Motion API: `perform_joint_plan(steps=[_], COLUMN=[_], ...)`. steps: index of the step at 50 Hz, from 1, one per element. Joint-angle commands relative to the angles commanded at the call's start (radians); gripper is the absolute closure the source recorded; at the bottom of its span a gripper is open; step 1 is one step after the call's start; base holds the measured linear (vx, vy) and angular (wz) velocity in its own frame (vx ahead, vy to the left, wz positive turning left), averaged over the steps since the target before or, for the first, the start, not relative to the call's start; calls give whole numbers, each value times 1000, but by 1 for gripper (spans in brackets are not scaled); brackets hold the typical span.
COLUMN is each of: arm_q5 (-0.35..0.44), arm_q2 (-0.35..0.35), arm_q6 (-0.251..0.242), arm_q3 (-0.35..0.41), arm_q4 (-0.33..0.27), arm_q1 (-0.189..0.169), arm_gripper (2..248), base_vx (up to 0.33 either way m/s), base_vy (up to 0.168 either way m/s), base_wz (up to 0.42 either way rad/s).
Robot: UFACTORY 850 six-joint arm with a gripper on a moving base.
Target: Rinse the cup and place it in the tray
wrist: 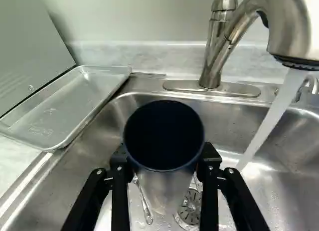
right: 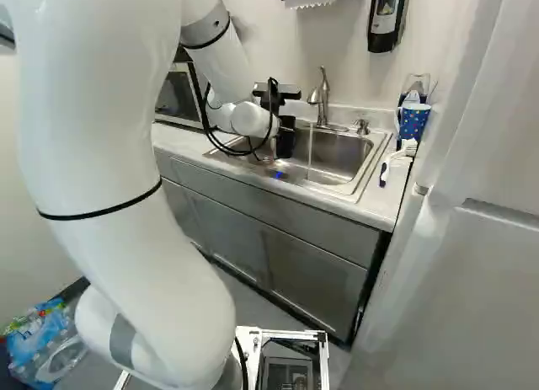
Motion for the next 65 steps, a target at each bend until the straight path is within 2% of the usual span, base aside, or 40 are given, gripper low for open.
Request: perform_joint_plan(steps=[26,56,65], arm_q5=[0,0,0], arm_q2=[-15,1,1], arm_q6=[0,0,0], arm_q3=[-17,2,1], arm_q4=[0,0,0], arm_q1=[-61,-153,-154], arm_gripper=[124,124,124], base_vx=[0,0,0], base_vy=[0,0,0], base_wz=[0,0,0])
